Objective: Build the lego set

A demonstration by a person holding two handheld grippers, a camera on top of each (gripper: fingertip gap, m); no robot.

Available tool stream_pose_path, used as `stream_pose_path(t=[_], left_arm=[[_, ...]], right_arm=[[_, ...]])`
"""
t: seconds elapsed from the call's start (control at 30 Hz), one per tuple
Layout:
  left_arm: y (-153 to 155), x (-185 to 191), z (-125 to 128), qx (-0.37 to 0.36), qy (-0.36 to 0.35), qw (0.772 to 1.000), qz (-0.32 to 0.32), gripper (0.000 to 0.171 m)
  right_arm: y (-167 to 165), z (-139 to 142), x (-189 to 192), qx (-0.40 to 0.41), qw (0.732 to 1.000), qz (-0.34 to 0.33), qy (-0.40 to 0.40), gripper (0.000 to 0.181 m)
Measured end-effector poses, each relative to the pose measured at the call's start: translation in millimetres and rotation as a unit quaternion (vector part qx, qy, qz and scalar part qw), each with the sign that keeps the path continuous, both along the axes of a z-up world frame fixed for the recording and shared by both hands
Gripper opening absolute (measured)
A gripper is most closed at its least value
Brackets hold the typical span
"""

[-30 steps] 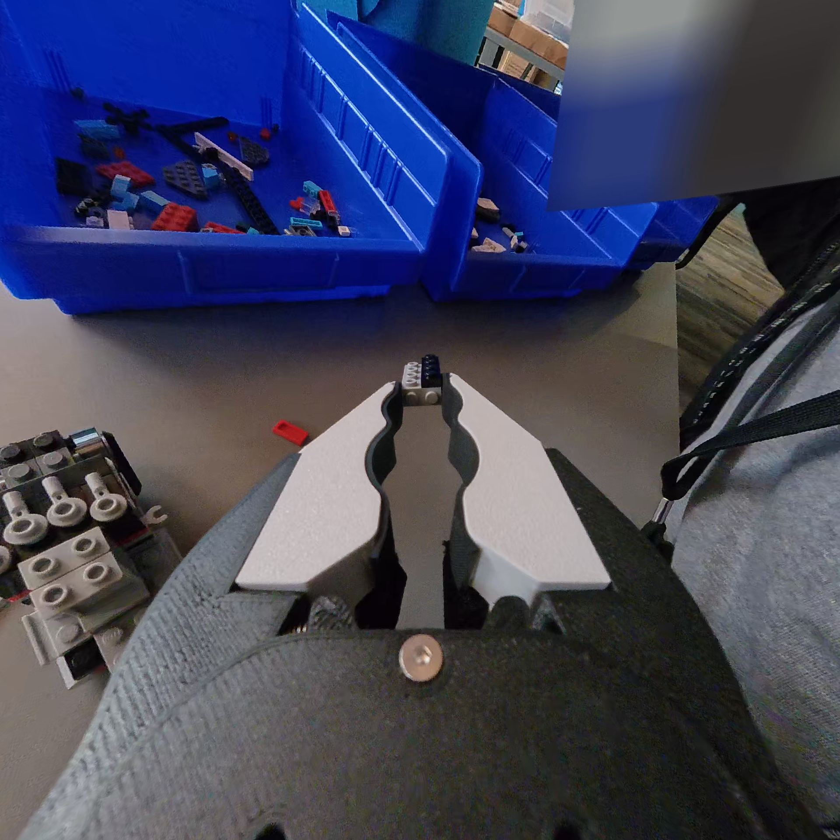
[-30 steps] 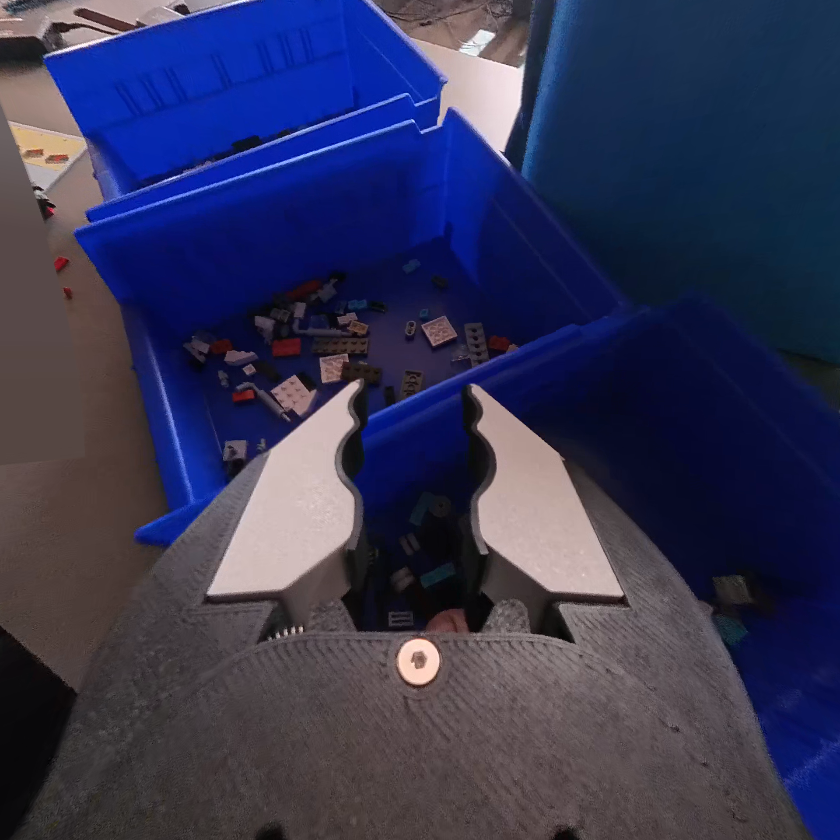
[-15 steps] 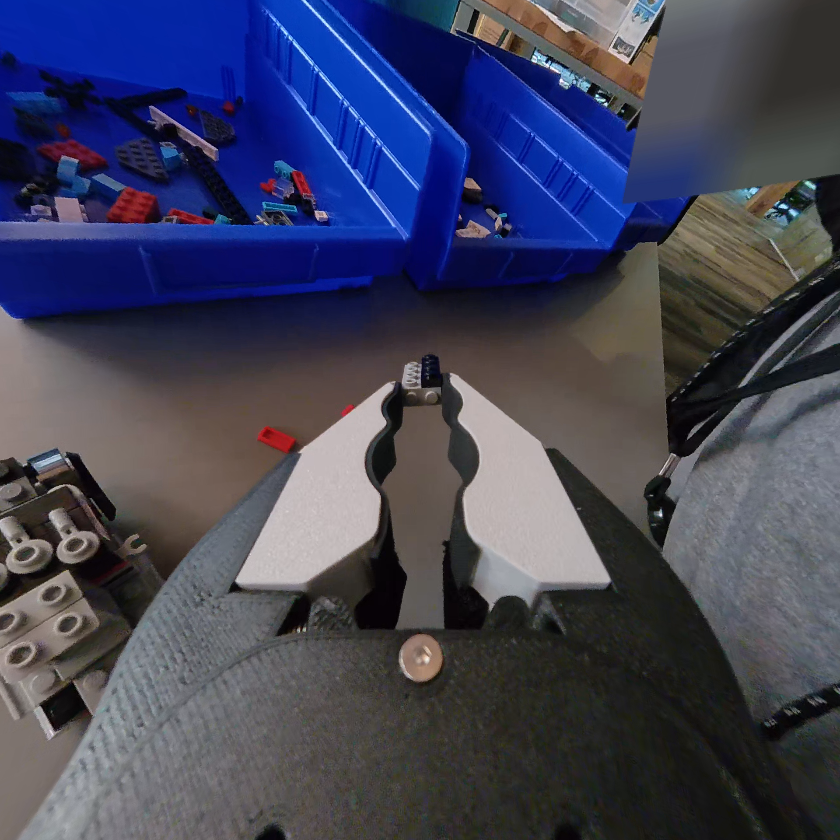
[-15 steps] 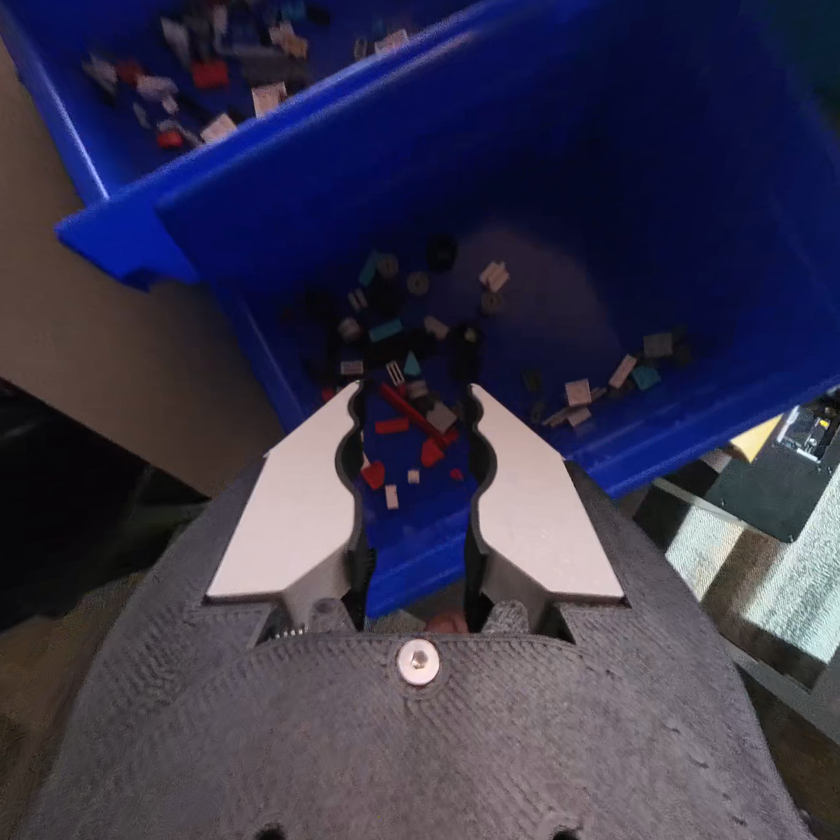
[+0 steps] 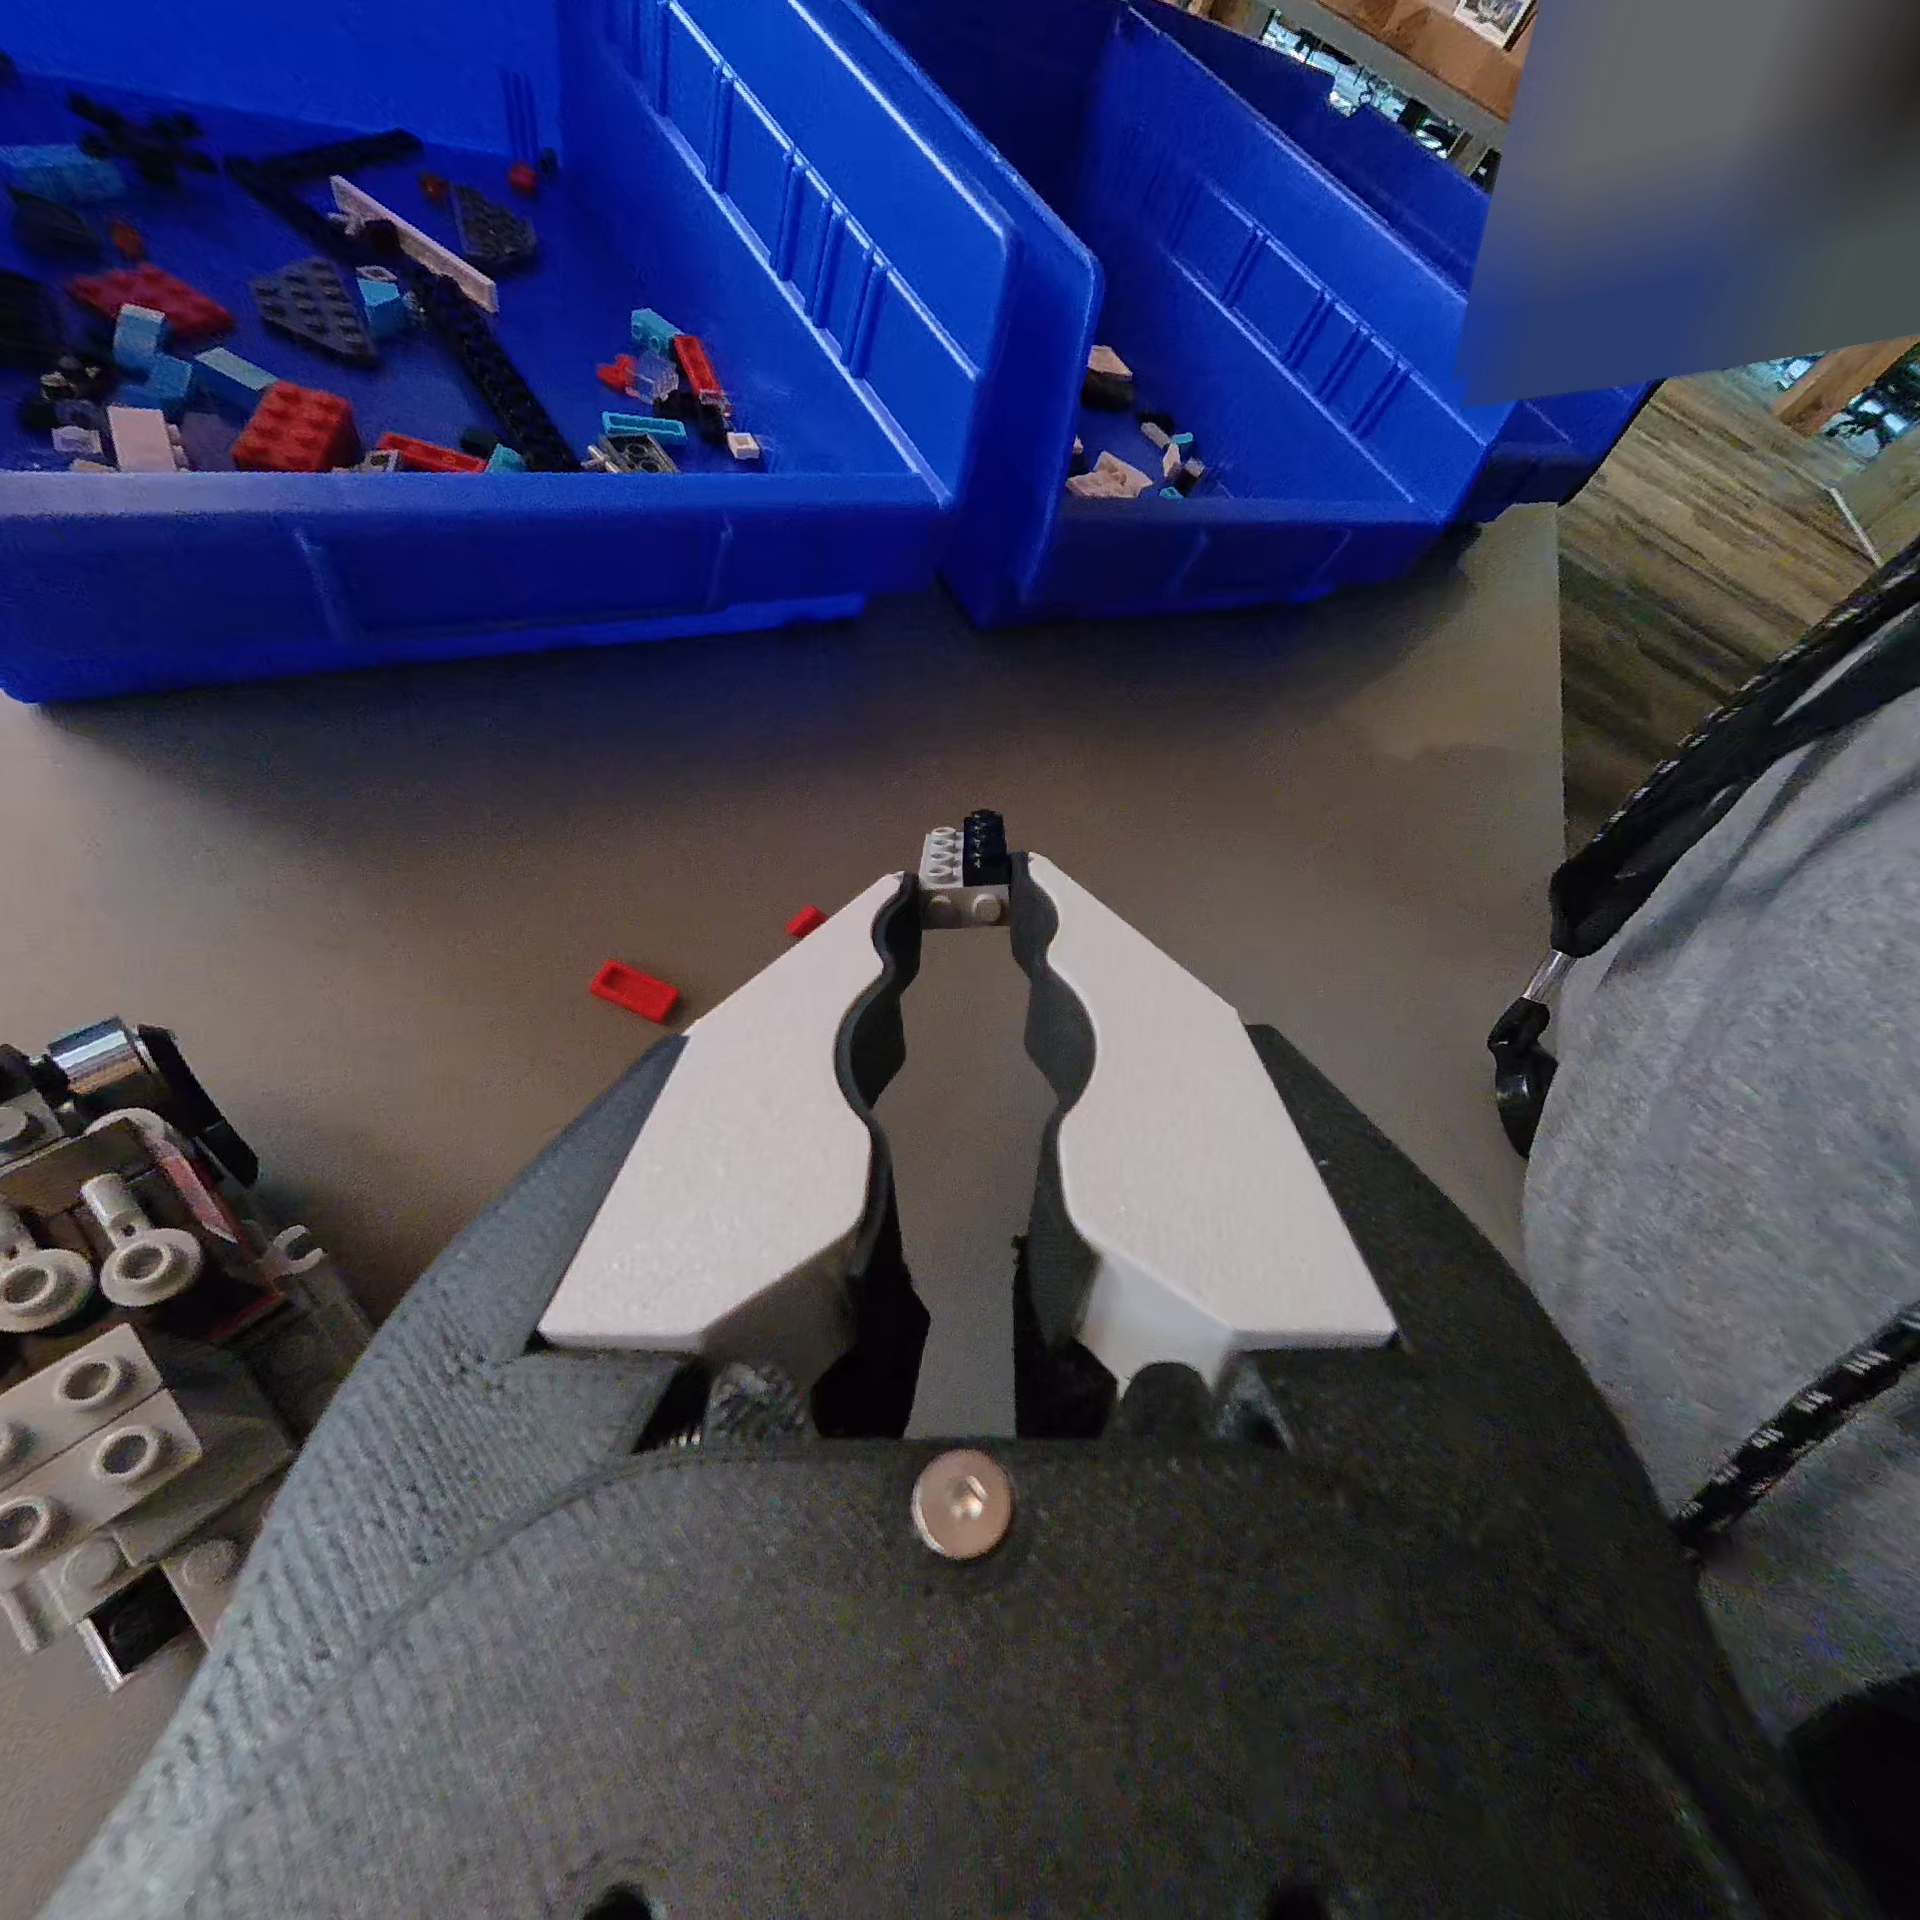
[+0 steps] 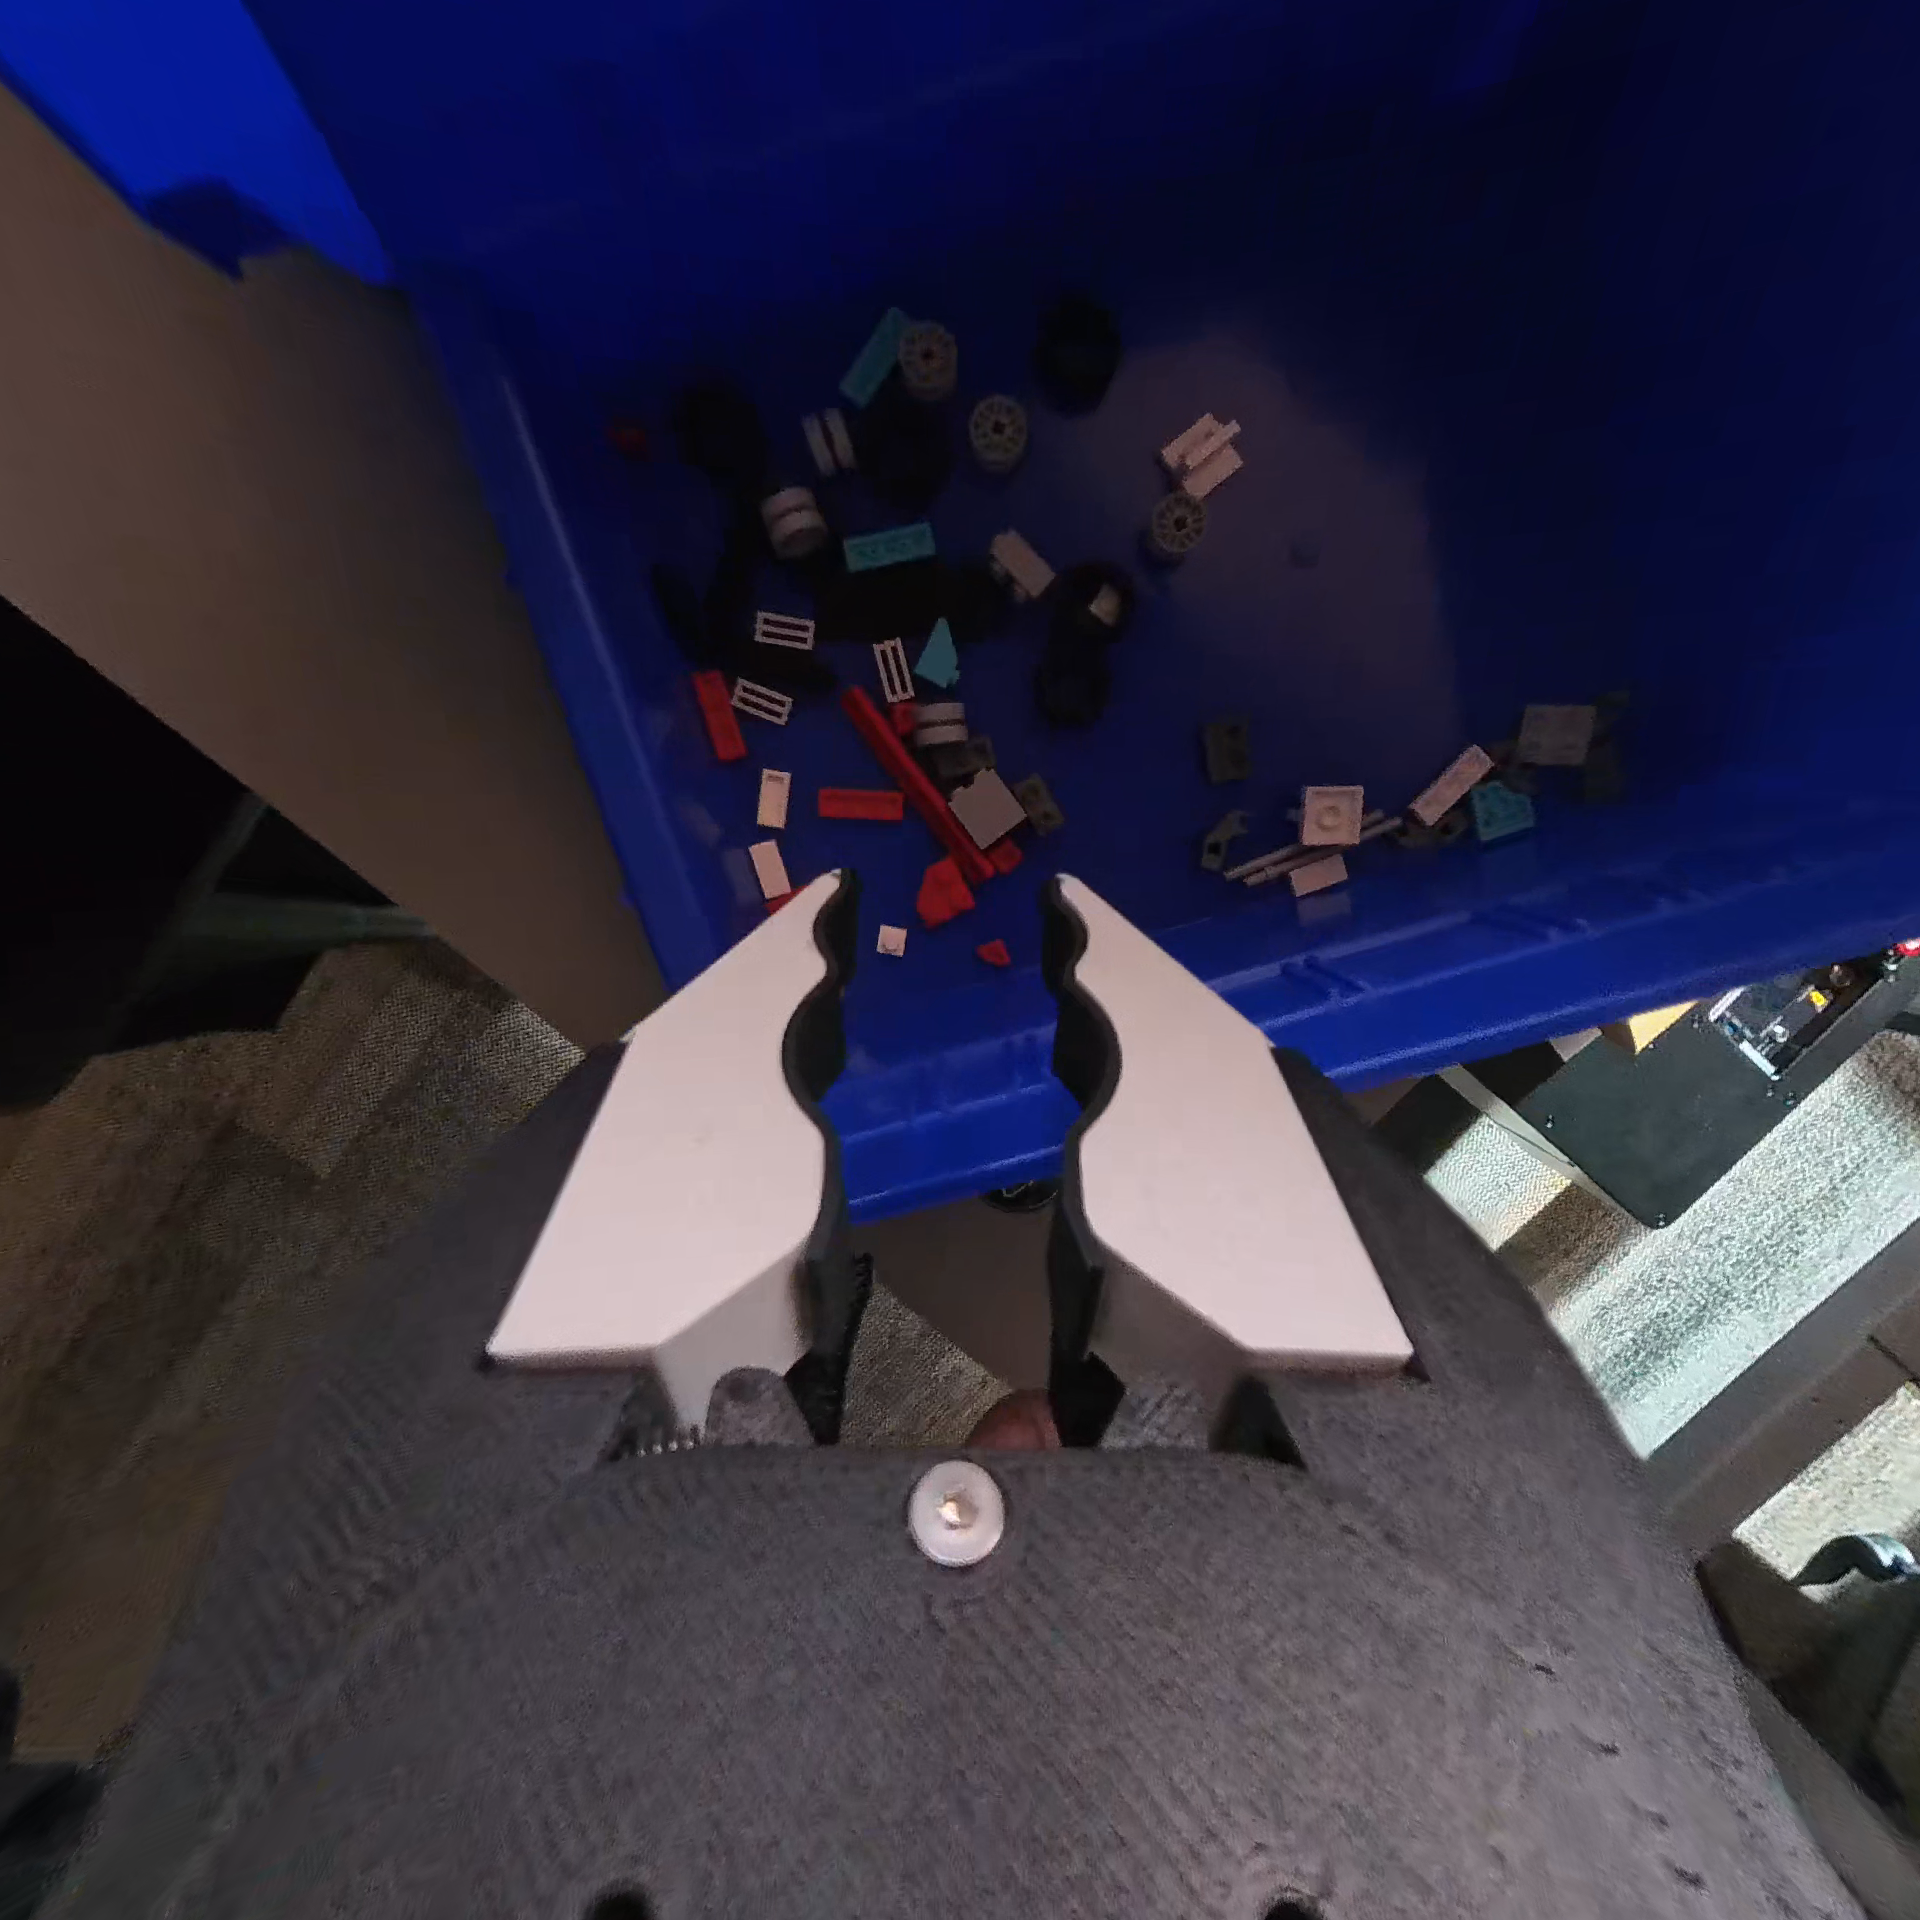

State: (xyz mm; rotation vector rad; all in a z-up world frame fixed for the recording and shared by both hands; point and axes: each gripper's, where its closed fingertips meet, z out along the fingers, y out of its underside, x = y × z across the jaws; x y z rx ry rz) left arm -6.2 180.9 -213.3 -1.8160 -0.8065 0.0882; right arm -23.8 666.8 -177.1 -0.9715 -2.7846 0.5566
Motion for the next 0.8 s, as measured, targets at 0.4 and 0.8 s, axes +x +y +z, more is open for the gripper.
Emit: stream_pose_path(t=[0.4,0.8], left_arm=[[1,-1,-4,-0.010,-0.006,1.000,0.000,0.017],[1,-3,-4,-0.013,-0.006,1.000,0.004,0.017]], right_arm=[[-17,-4,0,-0.040,0.997,0.057,0.037,0.030],[-59,-23,-5,-0.015,0.979,0.199,-0.046,0.020]])
